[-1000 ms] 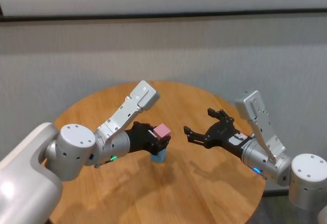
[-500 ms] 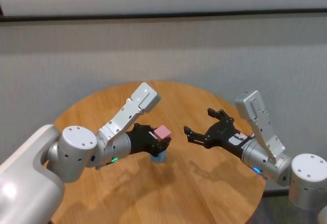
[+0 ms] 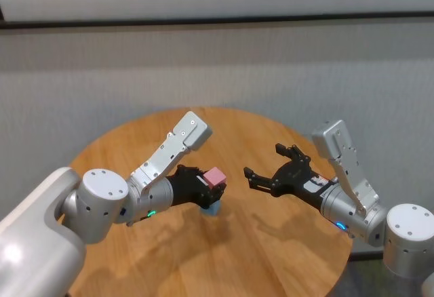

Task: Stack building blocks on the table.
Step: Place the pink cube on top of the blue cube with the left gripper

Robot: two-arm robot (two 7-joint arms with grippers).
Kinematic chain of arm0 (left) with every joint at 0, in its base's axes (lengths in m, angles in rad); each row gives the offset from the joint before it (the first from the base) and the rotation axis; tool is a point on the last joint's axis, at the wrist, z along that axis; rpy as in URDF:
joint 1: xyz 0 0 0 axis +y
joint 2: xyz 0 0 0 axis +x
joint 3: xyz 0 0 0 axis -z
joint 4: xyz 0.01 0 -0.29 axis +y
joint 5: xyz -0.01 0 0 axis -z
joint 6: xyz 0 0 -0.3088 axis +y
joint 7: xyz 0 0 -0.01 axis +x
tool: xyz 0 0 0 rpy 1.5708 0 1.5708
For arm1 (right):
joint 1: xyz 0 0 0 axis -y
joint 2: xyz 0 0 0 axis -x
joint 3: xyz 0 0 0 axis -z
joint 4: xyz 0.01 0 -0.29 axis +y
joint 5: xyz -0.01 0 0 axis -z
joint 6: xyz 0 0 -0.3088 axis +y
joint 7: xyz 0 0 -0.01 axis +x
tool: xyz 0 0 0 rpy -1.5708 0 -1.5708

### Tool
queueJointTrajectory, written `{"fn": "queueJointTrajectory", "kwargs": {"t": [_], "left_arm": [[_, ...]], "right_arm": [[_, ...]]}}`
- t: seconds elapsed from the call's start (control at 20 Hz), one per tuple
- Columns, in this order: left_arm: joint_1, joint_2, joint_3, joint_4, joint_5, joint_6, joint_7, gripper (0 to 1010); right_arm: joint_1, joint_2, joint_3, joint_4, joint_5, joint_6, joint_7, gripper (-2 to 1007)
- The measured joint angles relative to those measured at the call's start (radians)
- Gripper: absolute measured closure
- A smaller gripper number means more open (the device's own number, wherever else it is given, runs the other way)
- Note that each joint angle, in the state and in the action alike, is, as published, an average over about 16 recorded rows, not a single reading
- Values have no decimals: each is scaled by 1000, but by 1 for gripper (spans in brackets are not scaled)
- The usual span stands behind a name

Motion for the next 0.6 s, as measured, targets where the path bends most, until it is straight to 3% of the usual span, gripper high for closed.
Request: {"fn": "queueJointTrajectory", "kwargs": {"t": [0.6], "left_arm": [[-4,-8,-4,21,8,-8,4,615]], "right_arm": [[0,0,0,0,0,0,0,4]]}}
